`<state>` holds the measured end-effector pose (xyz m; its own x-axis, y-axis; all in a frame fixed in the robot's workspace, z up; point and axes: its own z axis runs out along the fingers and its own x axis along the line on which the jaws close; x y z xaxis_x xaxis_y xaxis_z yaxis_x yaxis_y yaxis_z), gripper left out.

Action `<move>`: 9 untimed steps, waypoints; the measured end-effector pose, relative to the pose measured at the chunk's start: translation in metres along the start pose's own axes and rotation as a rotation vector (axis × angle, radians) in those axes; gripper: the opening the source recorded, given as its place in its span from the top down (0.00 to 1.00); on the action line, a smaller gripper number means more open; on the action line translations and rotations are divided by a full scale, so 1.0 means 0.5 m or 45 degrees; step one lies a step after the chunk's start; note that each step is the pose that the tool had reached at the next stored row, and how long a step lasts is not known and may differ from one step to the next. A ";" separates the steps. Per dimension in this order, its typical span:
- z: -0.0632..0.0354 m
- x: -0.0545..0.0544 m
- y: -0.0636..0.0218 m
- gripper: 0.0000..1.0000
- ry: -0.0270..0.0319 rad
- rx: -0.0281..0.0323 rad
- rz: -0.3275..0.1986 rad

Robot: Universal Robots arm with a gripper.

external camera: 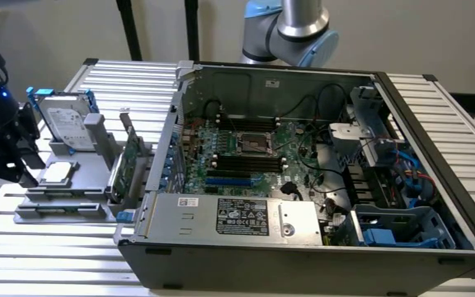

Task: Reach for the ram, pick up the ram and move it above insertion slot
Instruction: 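Pick up the ram and move it above insertion slot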

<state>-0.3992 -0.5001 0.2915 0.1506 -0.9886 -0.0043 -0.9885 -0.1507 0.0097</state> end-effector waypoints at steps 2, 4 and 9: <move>0.007 0.001 0.000 0.58 0.0000 0.0000 0.000; 0.015 0.003 0.000 0.58 0.0000 -0.0001 0.000; 0.033 0.005 0.000 0.58 0.0000 0.0000 0.000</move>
<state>-0.3992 -0.5027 0.2751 0.1505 -0.9886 -0.0043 -0.9886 -0.1505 0.0098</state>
